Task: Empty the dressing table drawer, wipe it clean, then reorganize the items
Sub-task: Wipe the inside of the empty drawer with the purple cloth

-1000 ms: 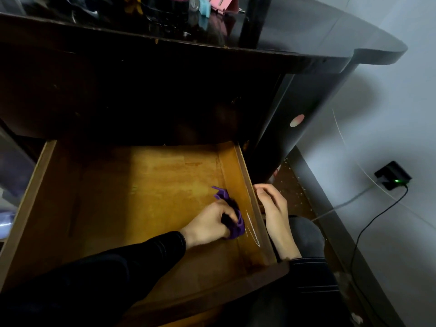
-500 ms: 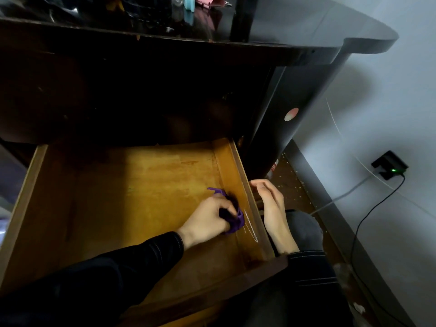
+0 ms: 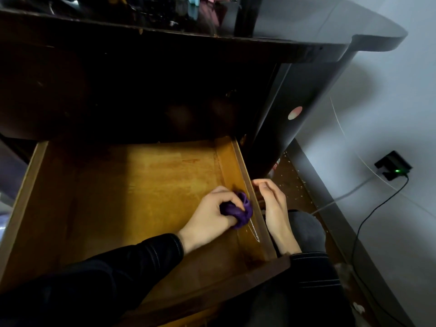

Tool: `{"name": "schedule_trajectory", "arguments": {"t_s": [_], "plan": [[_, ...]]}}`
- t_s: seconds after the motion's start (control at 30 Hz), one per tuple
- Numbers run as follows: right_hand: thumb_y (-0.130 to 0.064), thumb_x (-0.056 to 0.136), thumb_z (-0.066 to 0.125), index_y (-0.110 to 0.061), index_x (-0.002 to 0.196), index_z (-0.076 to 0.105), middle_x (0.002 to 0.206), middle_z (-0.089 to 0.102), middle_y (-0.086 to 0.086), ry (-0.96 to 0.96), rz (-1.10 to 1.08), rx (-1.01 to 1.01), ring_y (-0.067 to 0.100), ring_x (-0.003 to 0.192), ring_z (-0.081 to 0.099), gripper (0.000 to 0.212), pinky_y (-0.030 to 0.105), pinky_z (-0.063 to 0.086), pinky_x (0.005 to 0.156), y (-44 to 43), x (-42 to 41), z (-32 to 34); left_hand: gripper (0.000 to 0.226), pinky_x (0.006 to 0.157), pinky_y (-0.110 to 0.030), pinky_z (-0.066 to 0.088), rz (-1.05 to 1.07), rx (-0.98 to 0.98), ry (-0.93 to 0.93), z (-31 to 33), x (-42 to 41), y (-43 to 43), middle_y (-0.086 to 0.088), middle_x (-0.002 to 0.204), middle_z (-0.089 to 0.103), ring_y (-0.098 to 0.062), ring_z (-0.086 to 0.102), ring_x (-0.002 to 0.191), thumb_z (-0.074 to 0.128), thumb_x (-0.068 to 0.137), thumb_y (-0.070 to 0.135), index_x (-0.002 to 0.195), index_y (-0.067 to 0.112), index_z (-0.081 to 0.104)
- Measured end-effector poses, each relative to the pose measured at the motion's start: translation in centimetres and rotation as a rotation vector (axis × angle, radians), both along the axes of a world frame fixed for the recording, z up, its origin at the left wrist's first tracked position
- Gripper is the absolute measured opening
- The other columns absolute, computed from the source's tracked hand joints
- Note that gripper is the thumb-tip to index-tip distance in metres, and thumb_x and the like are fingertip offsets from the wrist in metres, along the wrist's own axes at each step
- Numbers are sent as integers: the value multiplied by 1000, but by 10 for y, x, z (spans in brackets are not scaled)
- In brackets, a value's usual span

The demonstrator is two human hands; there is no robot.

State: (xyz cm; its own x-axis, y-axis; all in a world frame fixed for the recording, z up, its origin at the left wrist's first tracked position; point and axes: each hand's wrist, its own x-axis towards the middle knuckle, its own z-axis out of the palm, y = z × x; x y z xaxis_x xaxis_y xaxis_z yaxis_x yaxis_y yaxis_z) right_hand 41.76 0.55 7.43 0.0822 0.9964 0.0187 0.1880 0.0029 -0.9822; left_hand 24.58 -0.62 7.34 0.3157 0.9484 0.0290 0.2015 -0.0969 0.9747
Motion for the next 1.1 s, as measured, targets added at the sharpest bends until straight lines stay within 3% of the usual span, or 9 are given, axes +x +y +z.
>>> {"name": "schedule_trajectory", "arguments": {"t_s": [0.1, 0.23, 0.3, 0.43, 0.5, 0.67, 0.87, 1.03, 1.1], "plan": [[-40, 97, 42, -41, 89, 70, 90, 72, -7, 3, -6, 0, 8, 85, 69, 29, 16, 53, 71, 1, -1, 1, 32, 96, -20, 43, -34, 52, 16, -8, 1, -8, -3, 108, 55, -14, 58, 102, 69, 74, -10, 89, 19, 70], [-42, 97, 43, -36, 93, 70, 93, 72, -4, 5, -8, -3, 12, 88, 68, 28, 21, 53, 74, 1, 4, -3, 24, 95, -21, 40, -227, 32, 296, -21, -1, -12, -3, 109, 58, -15, 55, 104, 69, 78, -8, 95, 10, 71], [-43, 97, 42, -37, 93, 69, 94, 72, -2, 4, -5, -3, 15, 89, 68, 28, 25, 54, 76, 1, 5, -5, 27, 92, -17, 41, -194, 19, 230, -16, -3, -9, 2, 104, 60, -10, 57, 100, 70, 75, -7, 92, 13, 74], [-38, 97, 42, -27, 97, 68, 91, 73, -4, 11, -2, 26, 12, 88, 68, 29, 20, 53, 76, 3, 3, -7, 35, 89, -15, 44, 5, 11, -69, -2, 1, -5, 6, 101, 60, -8, 60, 95, 71, 69, -6, 83, 26, 75], [-36, 98, 42, -25, 97, 67, 91, 72, -5, 16, 4, 31, 11, 87, 68, 28, 19, 53, 76, 4, 3, -7, 34, 92, -17, 44, 18, 46, -72, -5, 3, -8, 4, 104, 57, -9, 59, 99, 70, 71, -7, 84, 24, 73], [-34, 95, 49, -22, 101, 68, 92, 71, -4, -26, 29, 35, 11, 89, 67, 23, 19, 52, 75, 4, 6, -10, 30, 89, -18, 41, -185, 17, 174, -18, -4, -10, 6, 101, 59, -7, 57, 98, 71, 73, -10, 88, 16, 74], [-30, 92, 56, -28, 102, 66, 95, 71, -11, -57, 44, 62, 8, 94, 66, 14, 17, 51, 79, 5, 8, -13, 33, 88, -18, 45, -35, 19, -57, -3, 3, -11, 8, 100, 59, -9, 60, 95, 68, 66, -8, 80, 21, 73], [-34, 92, 56, -25, 104, 67, 97, 71, -8, -63, 46, 48, 8, 95, 66, 18, 21, 51, 79, 4, 10, -13, 26, 92, -22, 43, -237, 55, 222, -19, -2, -18, -1, 106, 59, -12, 59, 99, 68, 72, -10, 87, 10, 75], [-35, 92, 55, -25, 104, 67, 97, 71, -8, -66, 46, 48, 8, 95, 66, 20, 22, 50, 79, 4, 10, -12, 27, 92, -24, 45, -261, 25, 245, -18, -4, -18, -3, 105, 62, -13, 61, 98, 69, 71, -11, 88, 10, 76]]}}
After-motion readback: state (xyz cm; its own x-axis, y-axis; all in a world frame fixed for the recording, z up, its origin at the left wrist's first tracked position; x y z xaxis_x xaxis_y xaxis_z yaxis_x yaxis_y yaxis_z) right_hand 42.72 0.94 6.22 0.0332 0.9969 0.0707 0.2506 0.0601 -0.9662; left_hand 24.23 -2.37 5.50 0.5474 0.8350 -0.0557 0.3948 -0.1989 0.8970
